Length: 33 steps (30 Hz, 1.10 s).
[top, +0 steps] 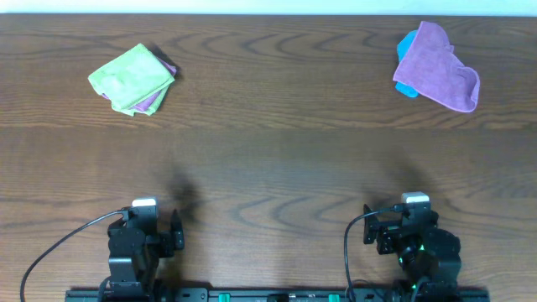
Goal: Fold the cloth
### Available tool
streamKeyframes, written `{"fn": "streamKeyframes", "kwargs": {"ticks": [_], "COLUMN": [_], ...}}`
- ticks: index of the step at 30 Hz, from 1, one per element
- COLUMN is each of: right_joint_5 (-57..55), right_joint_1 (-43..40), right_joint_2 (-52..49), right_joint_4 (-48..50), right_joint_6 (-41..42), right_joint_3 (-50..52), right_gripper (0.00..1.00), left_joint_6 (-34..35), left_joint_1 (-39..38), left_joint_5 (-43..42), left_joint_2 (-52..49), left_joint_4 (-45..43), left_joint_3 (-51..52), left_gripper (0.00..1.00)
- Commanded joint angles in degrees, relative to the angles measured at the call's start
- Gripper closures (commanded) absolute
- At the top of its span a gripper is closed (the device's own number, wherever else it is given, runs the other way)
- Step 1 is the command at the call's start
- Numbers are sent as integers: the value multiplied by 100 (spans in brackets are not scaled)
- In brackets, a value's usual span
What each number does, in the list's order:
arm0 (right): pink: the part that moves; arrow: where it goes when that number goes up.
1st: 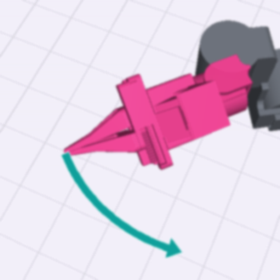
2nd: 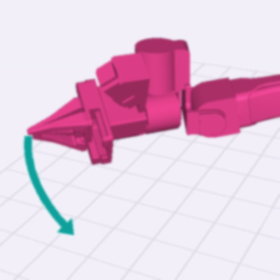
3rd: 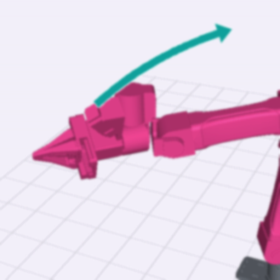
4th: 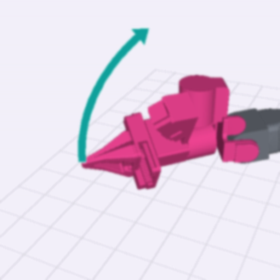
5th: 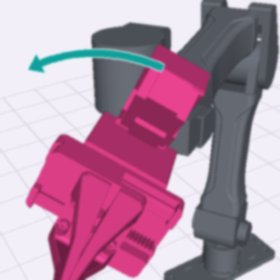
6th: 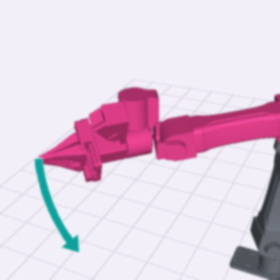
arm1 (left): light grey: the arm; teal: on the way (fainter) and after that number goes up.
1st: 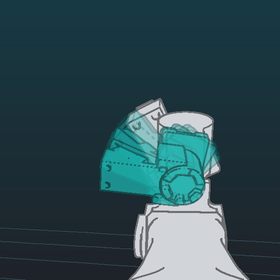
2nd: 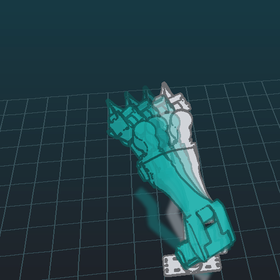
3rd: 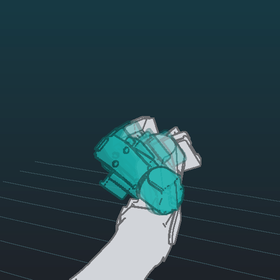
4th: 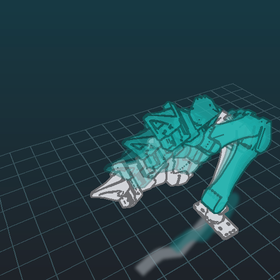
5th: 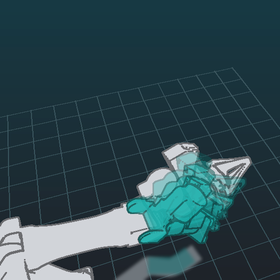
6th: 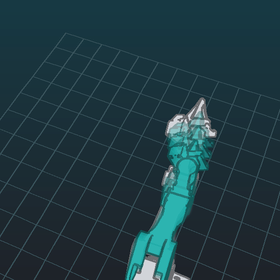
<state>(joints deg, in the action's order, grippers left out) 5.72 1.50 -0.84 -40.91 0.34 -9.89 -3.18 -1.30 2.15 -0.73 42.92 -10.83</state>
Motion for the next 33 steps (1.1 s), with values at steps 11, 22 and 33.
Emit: {"fn": "streamKeyframes", "kwargs": {"ticks": [11, 22, 33], "right_joint_5": [-35, -35, -118], "right_joint_1": [50, 50, 31], "right_joint_2": [55, 55, 52], "right_joint_4": [-42, -42, -24], "right_joint_6": [-20, -20, -11], "right_joint_3": [63, 63, 57], "right_gripper": [1, 1, 1], "left_joint_6": [22, 22, 22], "left_joint_1": [-24, -24, -24], "left_joint_5": [83, 83, 83], "left_joint_2": [52, 52, 52], "left_joint_4": [46, 46, 46], "left_joint_3": [125, 125, 125], "left_gripper": [5, 5, 4]}}
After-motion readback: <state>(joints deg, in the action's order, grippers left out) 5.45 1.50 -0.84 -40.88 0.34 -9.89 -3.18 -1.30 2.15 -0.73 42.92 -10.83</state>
